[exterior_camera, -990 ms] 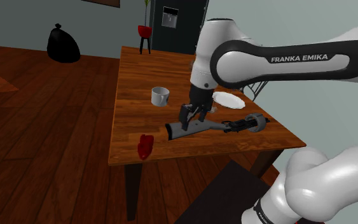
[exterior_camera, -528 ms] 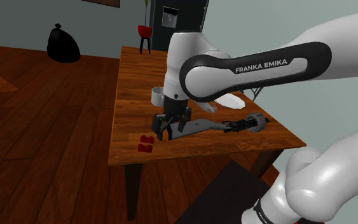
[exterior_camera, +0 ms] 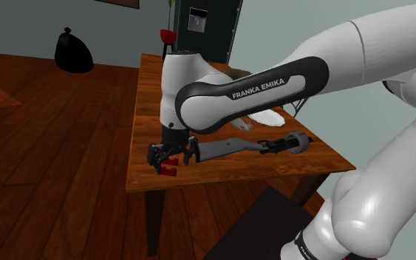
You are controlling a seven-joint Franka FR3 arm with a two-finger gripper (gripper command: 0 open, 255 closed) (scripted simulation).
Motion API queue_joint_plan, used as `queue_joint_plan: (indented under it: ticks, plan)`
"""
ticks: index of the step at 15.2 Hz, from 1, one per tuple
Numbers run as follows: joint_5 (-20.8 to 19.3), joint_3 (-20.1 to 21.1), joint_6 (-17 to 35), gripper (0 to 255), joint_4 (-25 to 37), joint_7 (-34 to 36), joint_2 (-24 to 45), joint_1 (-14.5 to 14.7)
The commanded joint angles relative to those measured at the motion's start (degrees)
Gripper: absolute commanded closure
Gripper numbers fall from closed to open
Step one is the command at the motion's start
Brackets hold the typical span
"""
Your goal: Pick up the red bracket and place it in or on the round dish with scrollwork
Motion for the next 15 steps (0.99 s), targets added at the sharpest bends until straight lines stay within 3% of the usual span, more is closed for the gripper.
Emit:
queue_joint_plan:
  ticks: [1, 6, 13, 14, 15]
  plan:
    - [-0.3, 0.2, 1.6, 0, -0.5, 0.6, 1.0, 0.1]
    - [-0.9, 0.4, 5.1, 0, -2.5, 1.1, 2.7, 0.2]
    - [-0.9, 0.4, 5.1, 0, -2.5, 1.1, 2.7, 0.2]
    - [-0.9, 0.4, 5.1, 255, -2.5, 1.1, 2.7, 0.2]
    - [-0.9, 0.4, 5.1, 255, -2.5, 1.1, 2.7, 0.2]
